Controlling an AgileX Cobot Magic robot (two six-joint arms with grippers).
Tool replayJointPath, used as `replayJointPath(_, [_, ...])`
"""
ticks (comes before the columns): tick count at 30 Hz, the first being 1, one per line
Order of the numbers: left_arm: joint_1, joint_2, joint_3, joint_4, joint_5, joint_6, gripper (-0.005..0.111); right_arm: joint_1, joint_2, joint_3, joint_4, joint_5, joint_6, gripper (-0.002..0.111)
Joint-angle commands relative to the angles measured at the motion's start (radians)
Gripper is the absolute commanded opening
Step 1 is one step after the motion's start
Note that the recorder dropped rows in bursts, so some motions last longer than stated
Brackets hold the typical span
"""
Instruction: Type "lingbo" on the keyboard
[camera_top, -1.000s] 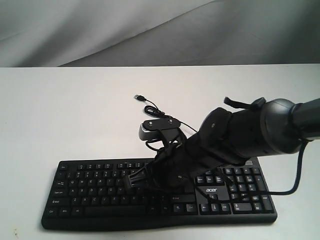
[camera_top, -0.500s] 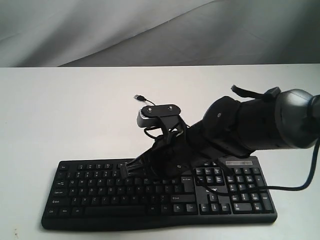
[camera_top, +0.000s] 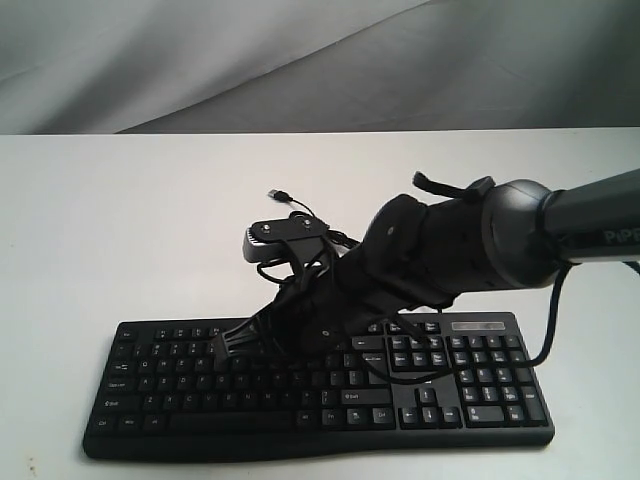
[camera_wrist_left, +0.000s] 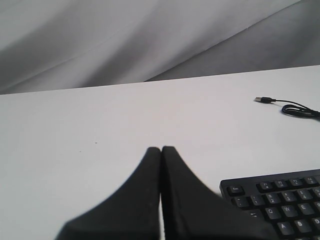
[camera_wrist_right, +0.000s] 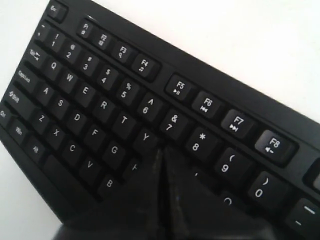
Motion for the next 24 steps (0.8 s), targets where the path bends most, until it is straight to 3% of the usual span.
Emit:
replayJointPath(1, [0.002, -0.003, 0.004, -0.008, -0.005, -0.004, 0.001, 0.002, -0.001, -0.006, -0.050, -0.025, 0.039, 0.000])
replayJointPath(24, [0.002, -0.003, 0.004, -0.008, -0.005, -0.004, 0.001, 0.002, -0.001, -0.006, -0.116, -0.026, 0.104, 0.000])
